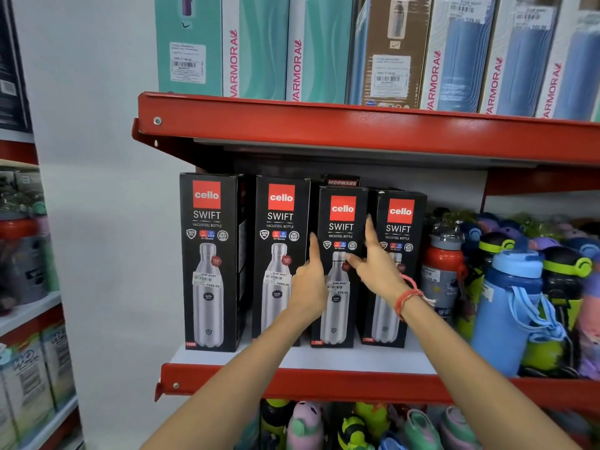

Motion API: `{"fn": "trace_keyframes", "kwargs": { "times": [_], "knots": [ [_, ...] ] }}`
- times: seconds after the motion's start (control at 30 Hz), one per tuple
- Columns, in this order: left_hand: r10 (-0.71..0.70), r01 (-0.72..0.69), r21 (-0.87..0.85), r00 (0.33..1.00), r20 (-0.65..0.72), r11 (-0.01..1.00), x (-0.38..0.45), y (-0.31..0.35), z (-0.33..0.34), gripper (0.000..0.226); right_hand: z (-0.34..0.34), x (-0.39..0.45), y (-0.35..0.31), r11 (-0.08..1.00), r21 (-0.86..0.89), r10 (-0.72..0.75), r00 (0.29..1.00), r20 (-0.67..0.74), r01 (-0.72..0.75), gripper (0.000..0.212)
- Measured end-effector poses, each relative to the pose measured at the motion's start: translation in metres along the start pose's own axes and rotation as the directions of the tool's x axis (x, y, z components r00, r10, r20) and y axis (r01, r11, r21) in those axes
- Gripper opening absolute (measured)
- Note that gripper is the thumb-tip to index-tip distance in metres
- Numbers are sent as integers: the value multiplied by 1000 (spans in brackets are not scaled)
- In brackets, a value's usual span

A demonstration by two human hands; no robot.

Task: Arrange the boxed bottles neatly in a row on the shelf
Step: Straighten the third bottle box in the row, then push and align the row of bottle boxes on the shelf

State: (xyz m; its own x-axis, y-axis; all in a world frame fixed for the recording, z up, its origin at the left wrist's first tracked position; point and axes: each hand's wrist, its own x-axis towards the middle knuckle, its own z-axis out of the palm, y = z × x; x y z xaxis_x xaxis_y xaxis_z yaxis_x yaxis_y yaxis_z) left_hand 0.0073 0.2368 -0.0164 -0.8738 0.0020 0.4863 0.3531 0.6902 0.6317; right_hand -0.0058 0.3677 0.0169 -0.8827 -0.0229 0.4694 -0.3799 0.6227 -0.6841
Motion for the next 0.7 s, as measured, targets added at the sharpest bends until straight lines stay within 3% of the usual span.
{"fn": "trace_keyframes", "kwargs": {
  "times": [0.17, 0.27, 0.33, 0.47, 0.6, 0.7],
  "knots": [
    [99, -119, -121, 982, -162, 985, -15, -6, -40, 39, 6, -18, -38, 991, 9, -127, 966, -224, 133, 74],
    [127, -186, -195, 952, -280, 963, -33, -28, -67, 29, 22, -37, -59, 966, 39, -229, 915, -332, 256, 55],
    [129, -202, -220, 943, -307, 954, -44, -50, -82, 27, 41, -47, -68, 955, 127, -225, 933, -280, 268, 45],
    [37, -122, -240, 944, -329, 963, -64, -100, -100, 23, 94, -65, -79, 932, 334, -123, 990, -70, 139, 38],
    [-32, -89, -226, 877, -480, 970, -80, -137, -110, 21, 148, -81, -81, 865, 499, -8, 992, 124, -55, 42],
    [-172, 19, -334, 885, -433, 942, -81, -155, -117, 37, 177, -83, -81, 817, 551, 69, 977, 203, -172, 52]
  ]
}}
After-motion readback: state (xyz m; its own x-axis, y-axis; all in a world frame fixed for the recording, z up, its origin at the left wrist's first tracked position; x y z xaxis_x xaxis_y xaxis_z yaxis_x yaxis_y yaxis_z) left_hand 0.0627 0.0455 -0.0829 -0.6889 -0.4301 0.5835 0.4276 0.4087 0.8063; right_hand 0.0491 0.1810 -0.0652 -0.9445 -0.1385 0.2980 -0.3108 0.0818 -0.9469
